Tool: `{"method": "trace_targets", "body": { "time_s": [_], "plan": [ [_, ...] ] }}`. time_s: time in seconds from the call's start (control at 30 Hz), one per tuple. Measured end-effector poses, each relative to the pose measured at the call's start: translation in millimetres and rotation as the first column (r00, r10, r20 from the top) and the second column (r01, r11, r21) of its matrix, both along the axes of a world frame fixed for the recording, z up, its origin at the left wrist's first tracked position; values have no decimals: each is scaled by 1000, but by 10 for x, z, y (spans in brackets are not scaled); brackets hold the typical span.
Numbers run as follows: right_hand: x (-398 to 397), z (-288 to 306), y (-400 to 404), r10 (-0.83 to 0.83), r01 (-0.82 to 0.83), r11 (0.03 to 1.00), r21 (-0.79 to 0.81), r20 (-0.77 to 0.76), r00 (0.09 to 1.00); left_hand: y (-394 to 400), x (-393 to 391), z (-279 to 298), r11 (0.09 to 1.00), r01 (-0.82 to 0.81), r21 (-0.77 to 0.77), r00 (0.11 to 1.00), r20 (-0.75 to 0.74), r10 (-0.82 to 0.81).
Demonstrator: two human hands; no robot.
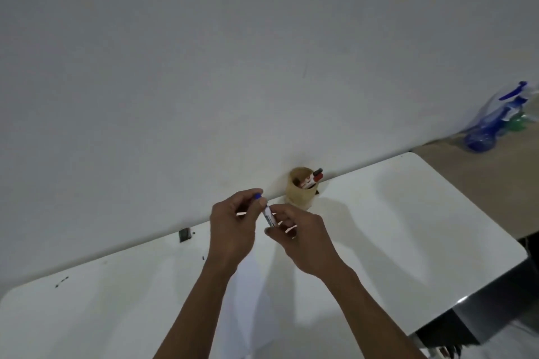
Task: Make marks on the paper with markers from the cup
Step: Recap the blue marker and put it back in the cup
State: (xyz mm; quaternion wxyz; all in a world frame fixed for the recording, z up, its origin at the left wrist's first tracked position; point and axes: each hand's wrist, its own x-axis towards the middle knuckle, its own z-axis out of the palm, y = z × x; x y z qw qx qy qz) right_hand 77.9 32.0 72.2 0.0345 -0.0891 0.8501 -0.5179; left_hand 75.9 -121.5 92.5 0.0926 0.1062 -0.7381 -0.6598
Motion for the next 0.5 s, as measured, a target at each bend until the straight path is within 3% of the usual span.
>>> {"method": "trace_targets", "body": {
  "time_s": [0.2, 0.37, 0.5],
  "plan": [
    [-451, 39, 540, -127, 122, 986, -109, -38, 991, 556, -391, -118, 1000, -18, -19, 994, 107, 20],
    [-1047, 127, 936, -348, 304, 907, -292, -113, 931, 884, -702, -406, 964, -20, -266, 974, 210, 78],
    [-1440, 68, 986, -418, 344, 864, -367, -146, 896, 1069, -918, -623, 951, 36, -307, 949, 308, 63]
  ]
}}
